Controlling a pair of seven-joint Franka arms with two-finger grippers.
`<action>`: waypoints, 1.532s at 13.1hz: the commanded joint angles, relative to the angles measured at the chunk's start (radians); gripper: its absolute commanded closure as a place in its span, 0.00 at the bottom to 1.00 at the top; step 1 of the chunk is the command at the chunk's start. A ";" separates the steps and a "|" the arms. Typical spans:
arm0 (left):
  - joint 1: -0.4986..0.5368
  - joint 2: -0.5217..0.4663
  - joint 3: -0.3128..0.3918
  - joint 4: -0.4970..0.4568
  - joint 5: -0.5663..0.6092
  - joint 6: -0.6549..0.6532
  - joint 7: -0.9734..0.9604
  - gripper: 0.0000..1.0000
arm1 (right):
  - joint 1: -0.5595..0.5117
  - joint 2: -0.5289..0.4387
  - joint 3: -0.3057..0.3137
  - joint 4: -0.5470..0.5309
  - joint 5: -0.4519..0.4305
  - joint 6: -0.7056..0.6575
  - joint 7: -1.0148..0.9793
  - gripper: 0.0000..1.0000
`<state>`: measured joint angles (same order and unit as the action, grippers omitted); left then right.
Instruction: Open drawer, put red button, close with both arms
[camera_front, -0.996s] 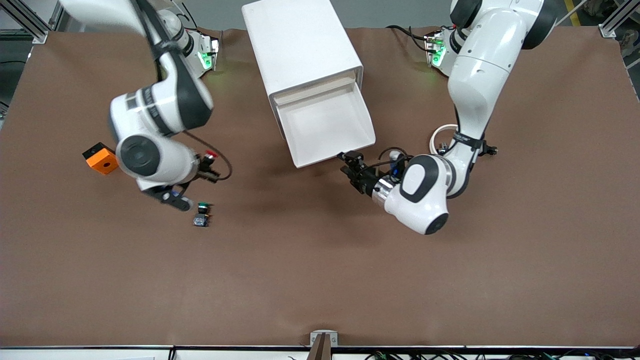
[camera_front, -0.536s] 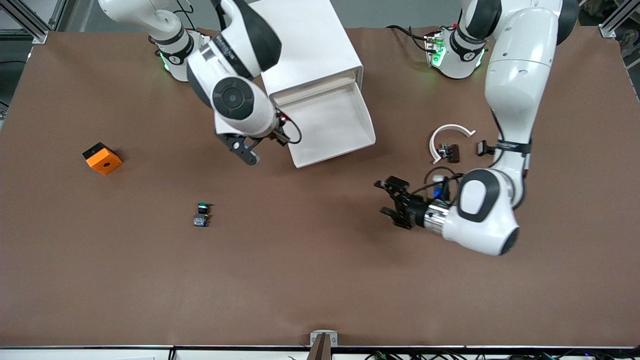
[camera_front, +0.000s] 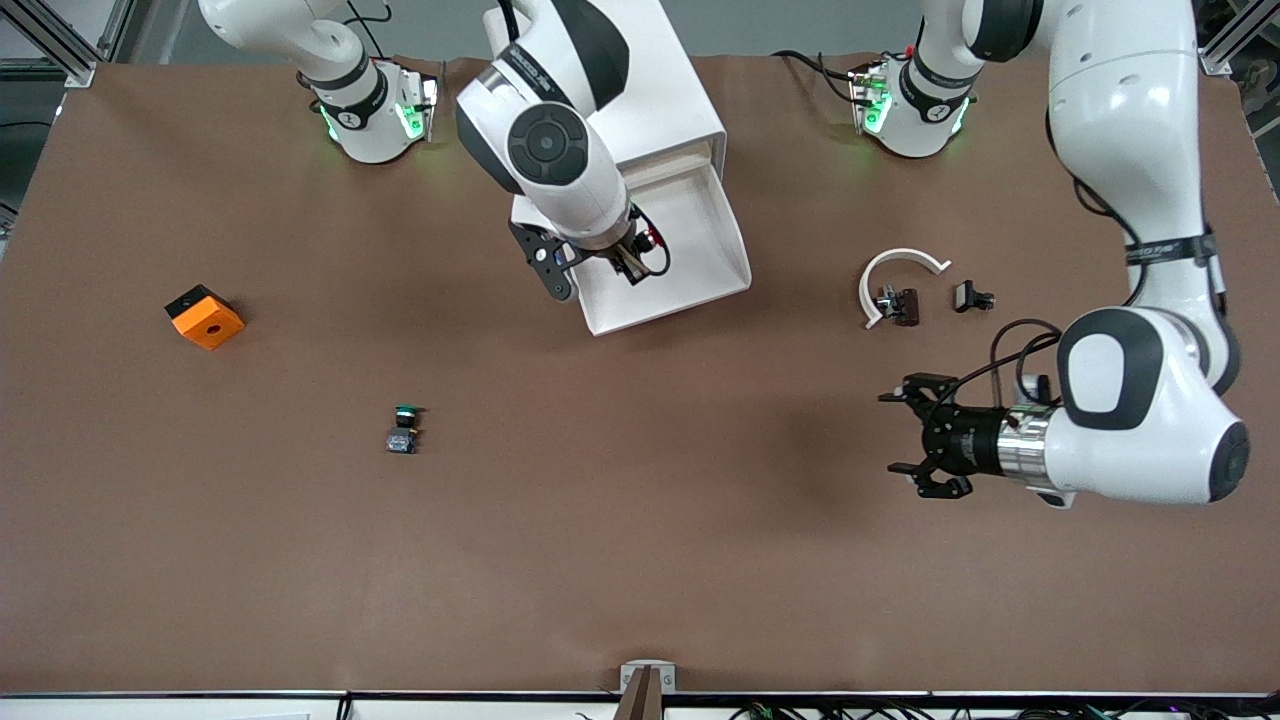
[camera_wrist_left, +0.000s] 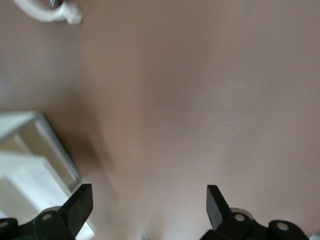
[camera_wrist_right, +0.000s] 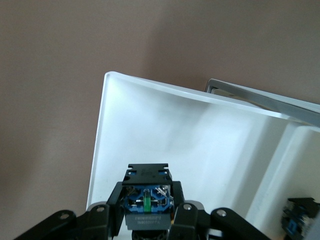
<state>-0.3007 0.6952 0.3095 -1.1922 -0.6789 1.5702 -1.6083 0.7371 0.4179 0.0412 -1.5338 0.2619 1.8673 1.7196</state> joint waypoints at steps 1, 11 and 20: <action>-0.006 -0.057 0.013 -0.017 0.102 -0.001 0.193 0.00 | 0.013 0.039 -0.015 0.024 0.016 0.007 0.018 0.78; -0.014 -0.209 0.019 -0.024 0.335 -0.013 0.614 0.00 | 0.056 0.120 -0.015 0.027 0.014 0.053 0.034 0.75; -0.061 -0.183 0.014 -0.038 0.387 0.079 1.082 0.00 | 0.050 0.122 -0.017 0.034 0.017 0.058 0.035 0.00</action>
<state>-0.3322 0.5137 0.3203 -1.2182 -0.3243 1.6239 -0.6063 0.7825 0.5336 0.0349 -1.5272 0.2619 1.9373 1.7409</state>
